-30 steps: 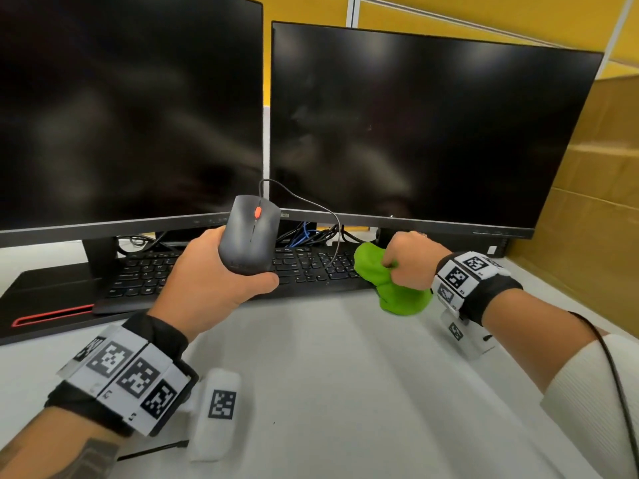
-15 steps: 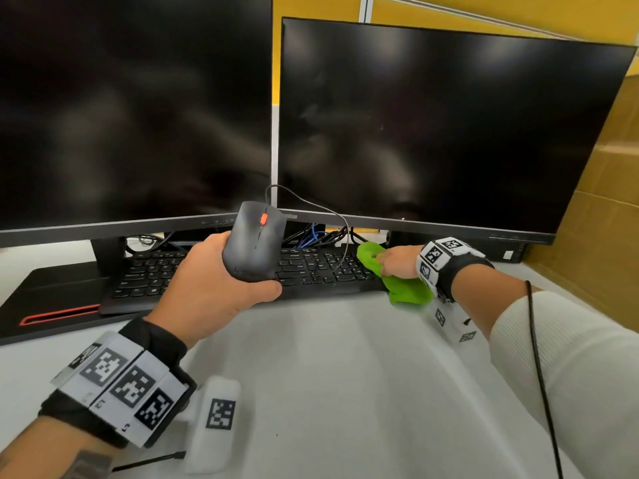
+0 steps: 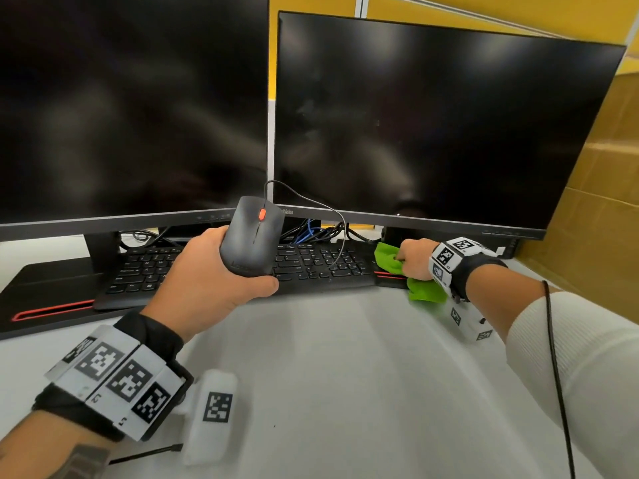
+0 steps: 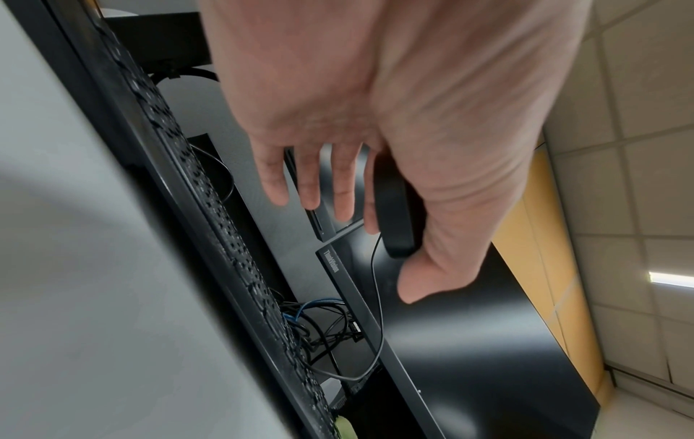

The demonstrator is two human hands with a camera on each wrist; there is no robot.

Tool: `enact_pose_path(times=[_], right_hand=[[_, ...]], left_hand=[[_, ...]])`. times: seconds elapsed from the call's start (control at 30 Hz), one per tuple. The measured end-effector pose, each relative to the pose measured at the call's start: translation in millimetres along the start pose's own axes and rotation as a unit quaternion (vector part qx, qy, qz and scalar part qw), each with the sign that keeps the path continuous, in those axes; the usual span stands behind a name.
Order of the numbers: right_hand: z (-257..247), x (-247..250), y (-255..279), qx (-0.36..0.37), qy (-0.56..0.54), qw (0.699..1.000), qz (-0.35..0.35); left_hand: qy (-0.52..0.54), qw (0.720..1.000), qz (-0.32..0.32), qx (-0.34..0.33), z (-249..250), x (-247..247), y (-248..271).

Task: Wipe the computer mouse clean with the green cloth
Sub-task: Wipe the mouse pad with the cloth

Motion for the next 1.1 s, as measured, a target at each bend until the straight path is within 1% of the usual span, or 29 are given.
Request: enact_pose_path(times=[0.07,0.17,0.27,0.3,0.33,0.4,0.47,0.63,0.7,0.73,0.83,0.9,1.0,1.1], right_hand=[[3,7,5,0.006,-0.005,1.000,-0.006],[2,20,12,0.022,-0.053,0.998,0.001],[-6,28,12,0.045,-0.046,0.996,0.067],[-11,23,11,0.049,-0.038,0.996,0.070],[-17,15,8,0.055,-0.022,0.997,0.058],[-28,-3,2,0.063,0.006,0.998,0.012],[-34,-7,0,0.076,0.010,0.997,-0.010],[-15,-5,-2,0.107,-0.085,0.990,-0.037],[-6,-2,2,0.099,-0.075,0.991,-0.046],[0,2,0,0.085,-0.068,0.993,-0.037],[22,23,5,0.010,-0.011,0.999,0.029],[27,27,6,-0.010,0.009,0.998,0.057],[9,16,1,0.031,-0.001,0.998,0.047],[-19,1,-1,0.080,-0.002,0.997,0.009]], left_hand=[[0.000,1.000,-0.003,-0.001,1,-1,0],[0.001,1.000,-0.005,-0.002,3,-1,1],[-0.009,1.000,-0.003,-0.001,1,-2,0],[-0.010,1.000,-0.003,0.000,-1,-2,0],[-0.010,1.000,-0.002,0.001,-2,-2,-1],[-0.011,1.000,-0.003,-0.001,-3,-2,-1],[-0.014,1.000,-0.006,-0.003,-3,-3,-2],[-0.012,1.000,-0.009,-0.006,-4,-4,-2],[-0.010,1.000,-0.012,-0.005,-4,-5,-1],[-0.009,1.000,-0.012,-0.005,-4,-4,-1],[-0.006,1.000,-0.007,-0.002,-3,-2,0],[-0.004,1.000,-0.008,-0.003,-2,-4,-1],[0.003,1.000,-0.015,-0.006,-2,-6,-2],[0.005,1.000,-0.017,-0.009,-1,-6,-1]])
Point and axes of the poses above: each hand's wrist, its own y-axis away from the middle knuckle, its own x-axis out of the back of the hand, z = x × y, the point moved 10 cm from there along -y, towards the middle knuckle, and after that the axes turned 11 degrees about -y, right-handed, at the moved point
